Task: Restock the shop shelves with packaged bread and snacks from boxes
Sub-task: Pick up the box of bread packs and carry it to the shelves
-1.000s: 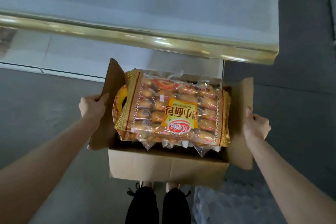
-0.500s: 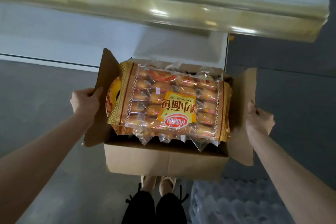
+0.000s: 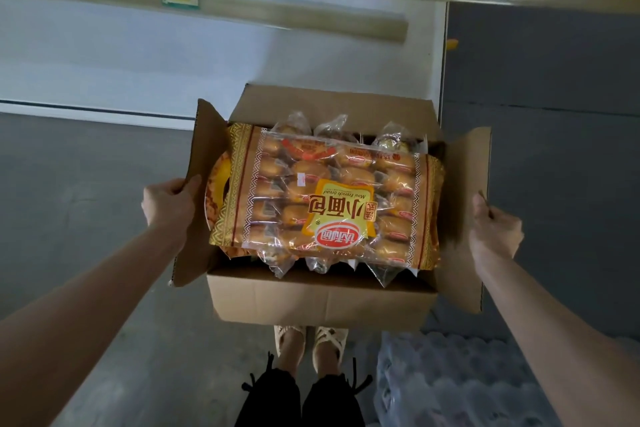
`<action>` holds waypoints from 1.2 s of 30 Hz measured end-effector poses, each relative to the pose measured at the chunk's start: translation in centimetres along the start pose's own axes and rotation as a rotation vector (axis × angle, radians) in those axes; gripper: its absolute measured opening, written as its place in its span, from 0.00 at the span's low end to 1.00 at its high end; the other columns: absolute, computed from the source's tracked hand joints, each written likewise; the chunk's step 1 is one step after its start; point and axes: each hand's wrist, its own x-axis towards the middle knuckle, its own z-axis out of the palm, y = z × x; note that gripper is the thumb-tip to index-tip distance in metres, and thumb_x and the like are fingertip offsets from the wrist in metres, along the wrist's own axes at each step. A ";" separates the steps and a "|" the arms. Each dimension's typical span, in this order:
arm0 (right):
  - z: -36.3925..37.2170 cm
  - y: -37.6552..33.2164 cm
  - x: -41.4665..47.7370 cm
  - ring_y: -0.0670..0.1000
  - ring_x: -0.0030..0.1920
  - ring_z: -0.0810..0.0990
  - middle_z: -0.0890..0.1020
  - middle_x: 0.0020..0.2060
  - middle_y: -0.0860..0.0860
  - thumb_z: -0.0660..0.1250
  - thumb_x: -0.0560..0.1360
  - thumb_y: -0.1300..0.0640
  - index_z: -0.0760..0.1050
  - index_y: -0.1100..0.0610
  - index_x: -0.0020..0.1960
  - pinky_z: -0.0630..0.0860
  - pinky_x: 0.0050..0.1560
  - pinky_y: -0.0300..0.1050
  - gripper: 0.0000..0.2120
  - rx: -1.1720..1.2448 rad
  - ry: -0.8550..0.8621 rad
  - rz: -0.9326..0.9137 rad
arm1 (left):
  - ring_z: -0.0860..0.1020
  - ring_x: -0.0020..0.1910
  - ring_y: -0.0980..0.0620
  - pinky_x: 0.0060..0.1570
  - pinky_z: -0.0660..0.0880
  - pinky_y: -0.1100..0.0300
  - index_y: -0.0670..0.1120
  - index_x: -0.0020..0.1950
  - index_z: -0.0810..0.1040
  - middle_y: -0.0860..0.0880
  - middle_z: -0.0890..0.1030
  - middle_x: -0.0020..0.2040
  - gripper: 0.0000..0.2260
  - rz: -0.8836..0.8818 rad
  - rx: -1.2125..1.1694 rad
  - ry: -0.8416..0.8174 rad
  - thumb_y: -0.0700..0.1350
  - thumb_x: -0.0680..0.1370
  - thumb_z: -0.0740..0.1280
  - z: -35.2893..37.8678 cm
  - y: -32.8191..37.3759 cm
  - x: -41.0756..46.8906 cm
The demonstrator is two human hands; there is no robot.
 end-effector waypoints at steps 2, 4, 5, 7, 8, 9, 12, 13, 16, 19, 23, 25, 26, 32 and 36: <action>0.6 0.4 0.5 0.48 0.26 0.65 0.66 0.26 0.53 0.62 0.80 0.52 0.63 0.59 0.28 0.66 0.31 0.40 0.24 0.010 0.002 0.004 | 0.76 0.39 0.46 0.46 0.77 0.48 0.46 0.48 0.82 0.49 0.77 0.33 0.04 -0.005 -0.022 -0.003 0.46 0.77 0.70 0.7 -0.4 0.4; 1.2 0.8 1.2 0.49 0.26 0.65 0.66 0.25 0.53 0.63 0.80 0.51 0.62 0.59 0.28 0.67 0.32 0.42 0.25 0.013 0.010 0.006 | 0.77 0.40 0.46 0.46 0.77 0.50 0.45 0.51 0.82 0.48 0.78 0.35 0.07 -0.017 -0.055 -0.008 0.46 0.77 0.70 1.5 -0.7 0.8; 1.5 1.0 1.7 0.49 0.26 0.65 0.66 0.25 0.53 0.63 0.80 0.51 0.63 0.59 0.28 0.67 0.32 0.43 0.25 0.015 0.012 0.009 | 0.78 0.41 0.46 0.47 0.78 0.50 0.44 0.52 0.83 0.48 0.79 0.36 0.08 -0.025 -0.066 -0.012 0.46 0.76 0.71 1.9 -1.0 1.1; 2.0 1.3 2.2 0.49 0.26 0.64 0.66 0.25 0.53 0.63 0.80 0.51 0.63 0.59 0.28 0.67 0.31 0.43 0.25 0.030 0.011 0.023 | 0.80 0.42 0.45 0.49 0.79 0.48 0.44 0.52 0.83 0.47 0.80 0.38 0.08 -0.045 -0.091 -0.027 0.46 0.76 0.71 2.4 -1.3 1.5; 2.2 1.5 2.4 0.48 0.26 0.64 0.66 0.25 0.53 0.64 0.80 0.51 0.63 0.59 0.28 0.67 0.31 0.42 0.25 0.039 0.010 0.029 | 0.81 0.43 0.44 0.50 0.80 0.47 0.45 0.51 0.83 0.46 0.81 0.39 0.07 -0.058 -0.100 -0.034 0.47 0.76 0.71 2.7 -1.6 1.8; 2.4 1.7 2.6 0.48 0.26 0.64 0.66 0.25 0.52 0.64 0.80 0.51 0.63 0.59 0.28 0.66 0.30 0.41 0.25 0.047 0.011 0.030 | 0.82 0.44 0.43 0.51 0.80 0.46 0.46 0.50 0.82 0.45 0.82 0.41 0.06 -0.067 -0.108 -0.039 0.47 0.76 0.71 2.9 -1.8 2.0; 2.9 2.4 2.8 0.48 0.26 0.64 0.66 0.26 0.52 0.63 0.80 0.52 0.63 0.59 0.28 0.66 0.31 0.40 0.24 0.055 -0.006 0.034 | 0.82 0.48 0.41 0.53 0.79 0.43 0.48 0.48 0.82 0.44 0.83 0.44 0.04 -0.085 -0.123 -0.057 0.47 0.75 0.72 3.5 -2.4 2.2; 3.2 2.7 3.0 0.48 0.26 0.64 0.66 0.26 0.52 0.63 0.80 0.52 0.63 0.59 0.28 0.66 0.31 0.40 0.24 0.052 -0.014 0.039 | 0.82 0.47 0.41 0.53 0.79 0.42 0.49 0.47 0.82 0.45 0.83 0.42 0.03 -0.087 -0.128 -0.060 0.47 0.75 0.72 3.7 -2.7 2.3; 3.7 3.2 3.5 0.48 0.26 0.64 0.66 0.26 0.53 0.64 0.80 0.51 0.64 0.59 0.29 0.66 0.30 0.41 0.24 0.045 -0.018 0.048 | 0.82 0.47 0.41 0.53 0.79 0.41 0.49 0.44 0.81 0.48 0.82 0.39 0.02 -0.105 -0.153 -0.065 0.46 0.75 0.73 4.2 -3.3 2.8; 4.2 3.6 3.8 0.47 0.25 0.62 0.65 0.25 0.52 0.63 0.80 0.51 0.63 0.59 0.29 0.64 0.29 0.40 0.24 0.052 -0.025 0.040 | 0.82 0.44 0.44 0.54 0.79 0.43 0.48 0.53 0.82 0.49 0.81 0.39 0.07 -0.123 -0.167 -0.066 0.45 0.75 0.72 4.8 -3.6 3.1; 4.9 3.7 4.1 0.46 0.24 0.61 0.64 0.25 0.52 0.64 0.80 0.51 0.62 0.58 0.28 0.64 0.29 0.40 0.25 0.070 -0.017 0.031 | 0.82 0.47 0.44 0.54 0.79 0.44 0.43 0.59 0.81 0.45 0.82 0.46 0.13 -0.138 -0.189 -0.069 0.45 0.75 0.72 5.1 -3.8 3.4; 5.1 3.8 4.2 0.48 0.25 0.61 0.63 0.25 0.52 0.64 0.80 0.51 0.61 0.58 0.28 0.64 0.29 0.41 0.25 0.071 -0.021 0.037 | 0.82 0.49 0.42 0.54 0.79 0.44 0.44 0.58 0.81 0.44 0.82 0.46 0.13 -0.140 -0.189 -0.065 0.45 0.75 0.72 5.1 -3.7 3.6; 5.2 4.0 4.3 0.48 0.25 0.61 0.63 0.25 0.53 0.64 0.80 0.51 0.61 0.58 0.28 0.65 0.30 0.41 0.25 0.073 -0.021 0.038 | 0.82 0.49 0.42 0.54 0.79 0.44 0.44 0.58 0.81 0.44 0.82 0.46 0.12 -0.138 -0.191 -0.067 0.45 0.75 0.72 5.1 -3.6 3.6; 5.5 5.2 4.3 0.48 0.26 0.60 0.62 0.25 0.53 0.63 0.80 0.51 0.60 0.59 0.29 0.63 0.29 0.41 0.25 0.065 -0.020 0.035 | 0.81 0.40 0.48 0.53 0.79 0.46 0.47 0.54 0.80 0.49 0.81 0.40 0.06 -0.150 -0.225 -0.106 0.44 0.77 0.70 5.1 -4.1 3.1; 5.3 5.7 4.5 0.49 0.26 0.60 0.61 0.25 0.53 0.64 0.80 0.49 0.59 0.58 0.29 0.63 0.30 0.42 0.26 0.061 -0.030 0.046 | 0.80 0.38 0.50 0.52 0.79 0.49 0.46 0.54 0.79 0.49 0.81 0.40 0.07 -0.154 -0.244 -0.117 0.44 0.77 0.70 5.2 -4.1 2.6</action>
